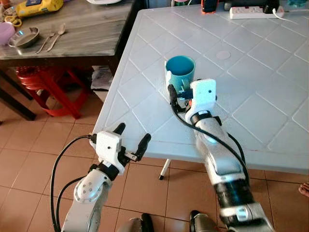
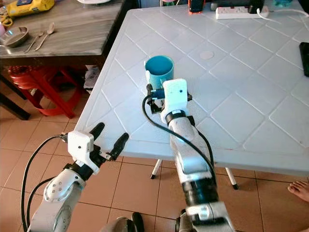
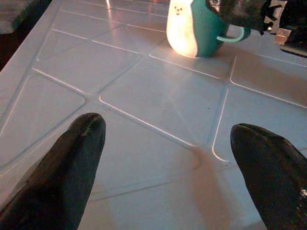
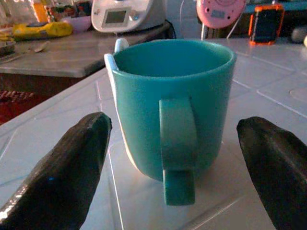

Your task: Setting the table

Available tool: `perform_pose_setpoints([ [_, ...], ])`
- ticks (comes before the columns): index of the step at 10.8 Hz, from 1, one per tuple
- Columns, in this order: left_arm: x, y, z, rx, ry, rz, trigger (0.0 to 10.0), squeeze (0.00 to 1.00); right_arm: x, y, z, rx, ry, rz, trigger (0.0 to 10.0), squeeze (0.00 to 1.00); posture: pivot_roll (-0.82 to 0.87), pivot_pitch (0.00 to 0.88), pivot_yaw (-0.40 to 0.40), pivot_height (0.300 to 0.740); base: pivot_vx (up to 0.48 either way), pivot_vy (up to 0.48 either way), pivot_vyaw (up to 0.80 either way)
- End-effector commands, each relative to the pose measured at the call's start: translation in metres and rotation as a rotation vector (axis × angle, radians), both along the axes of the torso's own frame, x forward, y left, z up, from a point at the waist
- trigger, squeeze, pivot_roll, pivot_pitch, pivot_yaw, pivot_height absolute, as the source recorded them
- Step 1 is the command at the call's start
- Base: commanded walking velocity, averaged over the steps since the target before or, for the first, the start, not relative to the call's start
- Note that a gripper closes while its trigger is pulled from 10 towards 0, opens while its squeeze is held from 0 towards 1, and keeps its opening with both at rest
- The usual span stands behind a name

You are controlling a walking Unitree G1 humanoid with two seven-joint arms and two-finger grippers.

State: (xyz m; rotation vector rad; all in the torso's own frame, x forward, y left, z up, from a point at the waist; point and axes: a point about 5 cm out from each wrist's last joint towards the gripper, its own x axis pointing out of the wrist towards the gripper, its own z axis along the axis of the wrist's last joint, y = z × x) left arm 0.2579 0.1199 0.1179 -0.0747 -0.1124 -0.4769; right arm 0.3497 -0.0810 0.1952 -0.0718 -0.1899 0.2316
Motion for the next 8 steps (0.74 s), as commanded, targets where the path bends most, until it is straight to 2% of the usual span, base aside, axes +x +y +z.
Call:
perform_pose_setpoints([
  [1, -0.0029, 0.0042, -0.0028, 0.011, 0.009, 0.018, 10.0, 0.0, 0.0017, 0.0079, -0.0001, 0.003, 0.006, 0.032, 10.0, 0.0, -0.02, 0.261, 0.144, 0.74, 0.0, 0.0, 0.0],
  [2, -0.0036, 0.0046, -0.0027, 0.01, 0.008, 0.018, 10.0, 0.0, 0.0017, 0.0098, -0.0018, 0.0, 0.008, 0.038, 10.0, 0.0, -0.02, 0.261, 0.143, 0.74, 0.0, 0.0, 0.0],
  [3, -0.0038, 0.0046, -0.0025, 0.01, 0.008, 0.019, 10.0, 0.0, 0.0028, 0.0099, -0.0028, 0.002, 0.006, 0.036, 0.0, 0.0, -0.02, 0.263, 0.143, 0.74, 0.0, 0.0, 0.0],
  [8, -0.0028, 0.0035, 0.0002, 0.01, 0.002, 0.016, 10.0, 0.0, 0.004, 0.0113, -0.005, 0.001, -0.005, 0.033, 0.0, 0.0, -0.03, 0.261, 0.148, 0.74, 0.0, 0.0, 0.0],
])
